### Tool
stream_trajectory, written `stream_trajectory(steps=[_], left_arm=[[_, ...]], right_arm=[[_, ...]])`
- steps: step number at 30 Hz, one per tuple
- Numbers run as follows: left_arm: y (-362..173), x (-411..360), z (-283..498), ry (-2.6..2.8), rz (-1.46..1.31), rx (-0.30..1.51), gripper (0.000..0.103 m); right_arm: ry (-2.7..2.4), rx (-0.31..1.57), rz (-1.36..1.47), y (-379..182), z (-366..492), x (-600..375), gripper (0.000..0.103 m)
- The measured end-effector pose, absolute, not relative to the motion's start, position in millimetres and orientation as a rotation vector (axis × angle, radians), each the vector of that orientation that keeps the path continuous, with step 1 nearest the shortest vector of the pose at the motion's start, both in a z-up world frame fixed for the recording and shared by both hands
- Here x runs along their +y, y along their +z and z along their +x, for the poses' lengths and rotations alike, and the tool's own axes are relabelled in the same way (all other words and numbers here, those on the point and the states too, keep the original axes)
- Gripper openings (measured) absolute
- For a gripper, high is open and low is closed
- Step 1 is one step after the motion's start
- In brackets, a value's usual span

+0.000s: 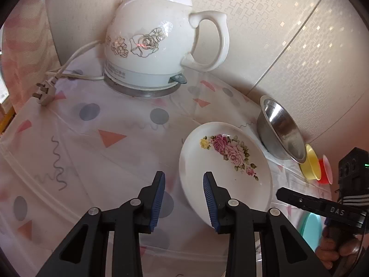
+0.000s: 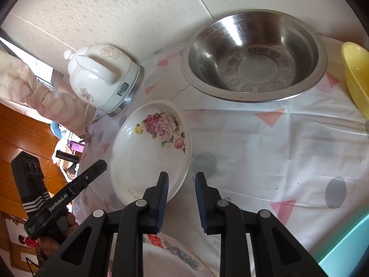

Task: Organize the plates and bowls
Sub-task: 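Reach the left gripper to the rose-print plate and grasp its rim, then carry the rose-print plate with the left gripper over the turquoise plate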

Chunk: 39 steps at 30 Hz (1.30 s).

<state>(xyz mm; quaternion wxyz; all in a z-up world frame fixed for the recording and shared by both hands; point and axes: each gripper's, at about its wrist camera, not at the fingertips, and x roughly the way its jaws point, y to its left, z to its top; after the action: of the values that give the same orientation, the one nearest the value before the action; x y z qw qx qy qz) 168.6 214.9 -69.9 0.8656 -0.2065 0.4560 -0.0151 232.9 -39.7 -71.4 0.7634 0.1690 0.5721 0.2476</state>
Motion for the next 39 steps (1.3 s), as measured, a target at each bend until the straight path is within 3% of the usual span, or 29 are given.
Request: stream_trajectory(steps=[6, 13, 39], left_arm=[[-80.7, 213.8, 190.1, -0.02, -0.418, 0.978, 0.032], [-94.7, 198.2, 209.2, -0.025, -0.351, 1.019, 0.015], [-26.9, 104.4, 155.5, -0.231, -0.256, 0.914, 0.014]], right_arm=[[0.528, 1.266, 0.362, -80.8, 246.1, -31.7, 0.018], [0.529, 1.277, 0.313, -88.9, 249.9, -18.2, 0.015], [0.499, 1.116, 0.372, -29.4, 185.5, -123.0, 0.015]])
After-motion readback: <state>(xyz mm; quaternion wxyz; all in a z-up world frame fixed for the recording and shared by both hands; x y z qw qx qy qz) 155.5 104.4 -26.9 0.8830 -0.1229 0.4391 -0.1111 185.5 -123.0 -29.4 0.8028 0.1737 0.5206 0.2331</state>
